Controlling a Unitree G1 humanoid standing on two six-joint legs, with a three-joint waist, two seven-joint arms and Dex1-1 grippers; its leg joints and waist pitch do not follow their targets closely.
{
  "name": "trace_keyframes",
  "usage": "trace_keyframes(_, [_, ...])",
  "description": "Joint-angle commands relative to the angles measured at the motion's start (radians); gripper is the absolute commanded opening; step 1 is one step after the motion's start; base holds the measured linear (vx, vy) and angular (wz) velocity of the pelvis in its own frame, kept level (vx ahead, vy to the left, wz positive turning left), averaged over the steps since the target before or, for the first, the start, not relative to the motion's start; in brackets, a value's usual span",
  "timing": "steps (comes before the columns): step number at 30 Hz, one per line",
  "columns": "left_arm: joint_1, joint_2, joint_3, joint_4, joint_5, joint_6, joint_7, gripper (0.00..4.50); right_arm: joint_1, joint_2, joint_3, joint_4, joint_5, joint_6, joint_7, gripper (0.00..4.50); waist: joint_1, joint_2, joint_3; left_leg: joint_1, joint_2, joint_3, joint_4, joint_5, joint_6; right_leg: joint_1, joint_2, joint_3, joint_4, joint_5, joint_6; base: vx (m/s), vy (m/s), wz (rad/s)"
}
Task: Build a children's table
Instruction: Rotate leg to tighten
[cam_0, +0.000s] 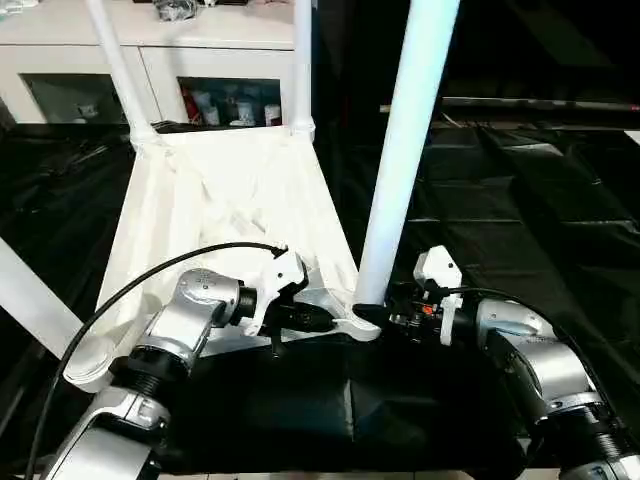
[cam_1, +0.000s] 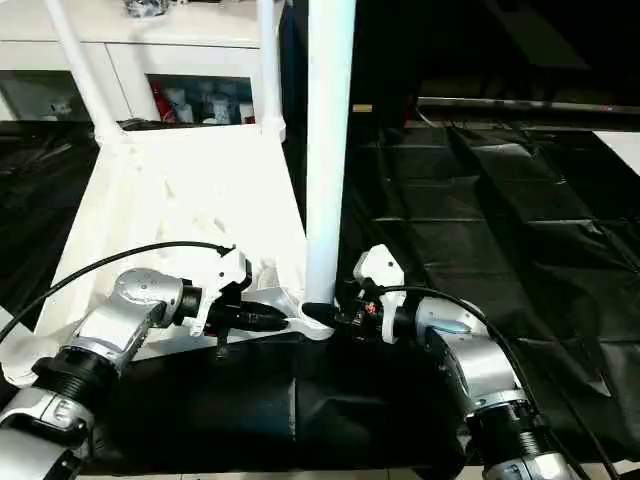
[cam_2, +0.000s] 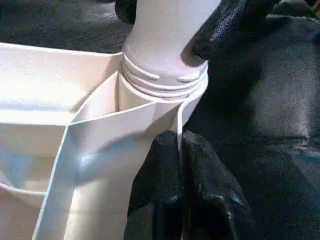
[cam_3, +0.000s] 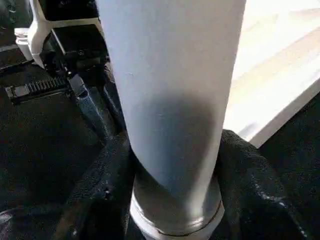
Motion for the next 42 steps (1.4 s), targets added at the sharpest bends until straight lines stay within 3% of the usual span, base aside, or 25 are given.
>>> trace_keyframes(1, [0.016,-0.009,0.005,-0.009,-0.034,0.003,-0.004,0.0,-0.006,0.003,0.008,-0.009,0.018,0.012,0.028,2.01,0.003,-0.015,-0.045,0.006,0.034,-0.014,-0.061,-0.266,0.058,0.04,-0.044,0.032,-0.079,-0.292,-0.196,0.0,0.0,0.0])
trace_keyframes(6, [0.016,-0.026,0.0,0.005,-0.017,-0.007,0.042,0.0,0.011,0.032,-0.002,0.007,0.005,0.006,-0.034,1.98,0.002,-0.015,-0.045,0.006,0.034,-0.014,-0.061,-0.265,0.056,0.038,-0.044,0.032,-0.079,-0.284,-0.199,0.0,0.0,0.0])
trace_keyframes(7, [0.005,-0.049,0.004,0.033,0.001,-0.02,0.101,0.0,0.013,0.067,-0.017,0.042,-0.021,-0.006,-0.122,1.98,0.002,-0.014,-0.045,0.007,0.034,-0.014,-0.061,-0.265,0.053,0.037,-0.044,0.033,-0.079,-0.287,-0.197,0.0,0.0,0.0])
trace_keyframes(10, [-0.015,-0.086,0.008,0.077,0.026,-0.037,0.186,0.0,0.015,0.121,-0.031,0.093,-0.063,-0.023,-0.258,1.98,-0.006,-0.018,-0.042,0.005,0.03,-0.017,-0.063,-0.301,0.026,0.035,-0.045,0.031,-0.087,-0.38,-0.165,0.0,0.0,0.0])
trace_keyframes(12, [-0.028,-0.113,0.008,0.099,0.039,-0.038,0.239,0.0,0.021,0.159,-0.039,0.115,-0.086,-0.026,-0.344,1.97,-0.008,-0.019,-0.04,0.011,0.029,-0.018,-0.064,-0.326,0.02,0.03,-0.045,0.03,-0.097,-0.447,-0.138,0.0,0.0,0.0])
trace_keyframes(16, [-0.054,-0.183,0.009,0.134,0.053,-0.028,0.343,0.0,0.029,0.25,-0.065,0.143,-0.107,-0.016,-0.518,1.96,-0.011,-0.015,-0.038,0.01,0.028,-0.021,-0.068,-0.347,0.011,0.025,-0.043,0.031,-0.102,-0.479,-0.118,0.0,0.0,0.0])
trace_keyframes(22, [-0.08,-0.281,0.004,0.173,0.07,-0.033,0.458,0.0,-0.005,0.346,-0.102,0.203,-0.151,-0.032,-0.732,1.96,-0.012,-0.011,-0.043,0.012,0.028,-0.022,-0.069,-0.36,0.01,0.024,-0.042,0.032,-0.103,-0.448,-0.115,0.0,0.0,0.0])
trace_keyframes(27, [-0.08,-0.268,0.009,0.171,0.07,-0.045,0.441,0.0,-0.012,0.35,-0.116,0.181,-0.118,-0.05,-0.683,1.96,-0.011,-0.008,-0.044,0.008,0.027,-0.02,-0.069,-0.355,0.03,0.028,-0.042,0.033,-0.103,-0.414,-0.117,0.0,0.0,0.0])
trace_keyframes(30, [-0.077,-0.241,0.015,0.169,0.07,-0.056,0.42,0.0,-0.016,0.328,-0.126,0.164,-0.106,-0.057,-0.643,2.68,-0.009,-0.01,-0.045,0.007,0.028,-0.021,-0.07,-0.345,0.036,0.031,-0.042,0.032,-0.1,-0.395,-0.125,0.0,0.0,0.0])
trace_keyframes(32, [-0.073,-0.226,0.017,0.167,0.069,-0.063,0.406,0.0,-0.02,0.311,-0.129,0.161,-0.095,-0.059,-0.613,2.75,-0.008,-0.009,-0.047,0.006,0.029,-0.019,-0.068,-0.332,0.042,0.032,-0.042,0.033,-0.098,-0.364,-0.136,0.0,0.0,0.0])
trace_keyframes(37, [-0.048,-0.157,0.023,0.147,0.059,-0.079,0.328,0.0,-0.016,0.198,-0.091,0.097,-0.047,-0.007,-0.378,3.2,-0.003,-0.012,-0.048,0.001,0.029,-0.015,-0.062,-0.284,0.07,0.041,-0.043,0.032,-0.089,-0.295,-0.165,0.0,0.0,0.0])
trace_keyframes(42, [-0.02,-0.095,0.02,0.095,0.031,-0.072,0.203,0.0,-0.003,0.088,-0.046,0.023,0.001,0.056,-0.171,3.29,0.0,-0.014,-0.044,0.001,0.033,-0.015,-0.064,-0.276,0.073,0.041,-0.044,0.032,-0.089,-0.325,-0.167,0.0,0.0,0.0])
